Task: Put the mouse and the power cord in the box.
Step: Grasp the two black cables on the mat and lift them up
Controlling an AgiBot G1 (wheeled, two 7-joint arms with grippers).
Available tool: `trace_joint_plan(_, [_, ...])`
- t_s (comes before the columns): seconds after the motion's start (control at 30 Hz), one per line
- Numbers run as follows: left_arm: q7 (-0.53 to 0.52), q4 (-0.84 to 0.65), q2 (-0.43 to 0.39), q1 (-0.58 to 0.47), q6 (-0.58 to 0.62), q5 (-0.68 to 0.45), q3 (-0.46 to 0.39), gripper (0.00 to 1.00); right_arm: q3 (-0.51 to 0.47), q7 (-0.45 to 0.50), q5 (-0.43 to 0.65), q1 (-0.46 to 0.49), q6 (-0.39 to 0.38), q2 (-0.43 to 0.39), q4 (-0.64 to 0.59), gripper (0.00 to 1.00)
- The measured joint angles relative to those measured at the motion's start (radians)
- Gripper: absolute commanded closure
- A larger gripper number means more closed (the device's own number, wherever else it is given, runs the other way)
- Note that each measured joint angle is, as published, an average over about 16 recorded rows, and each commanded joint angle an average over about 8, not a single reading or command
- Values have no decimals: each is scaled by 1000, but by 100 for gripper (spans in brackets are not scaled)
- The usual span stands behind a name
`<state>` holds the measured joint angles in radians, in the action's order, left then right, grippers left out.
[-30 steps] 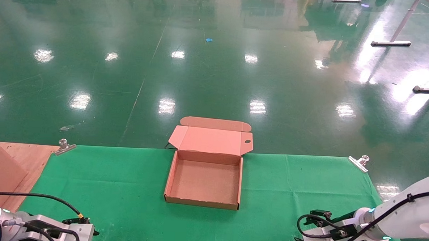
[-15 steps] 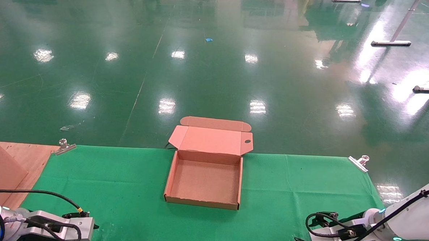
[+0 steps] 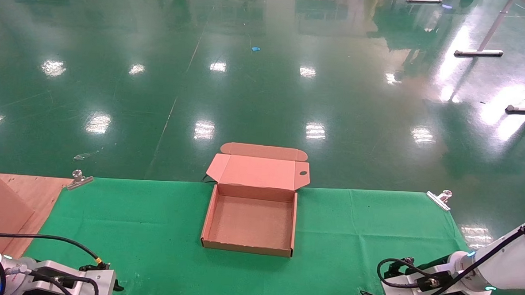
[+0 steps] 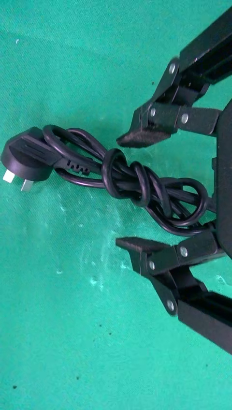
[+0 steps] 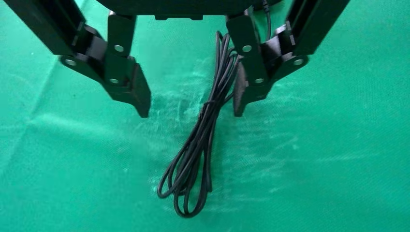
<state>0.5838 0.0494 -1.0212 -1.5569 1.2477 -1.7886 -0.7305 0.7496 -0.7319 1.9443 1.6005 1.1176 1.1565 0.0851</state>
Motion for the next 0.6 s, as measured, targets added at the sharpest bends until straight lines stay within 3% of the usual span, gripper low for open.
trace_joint_plan(0.6, [24,-25,3,-14,28,5,3,100,-3,-29,-5,35,24,-1,-48,100])
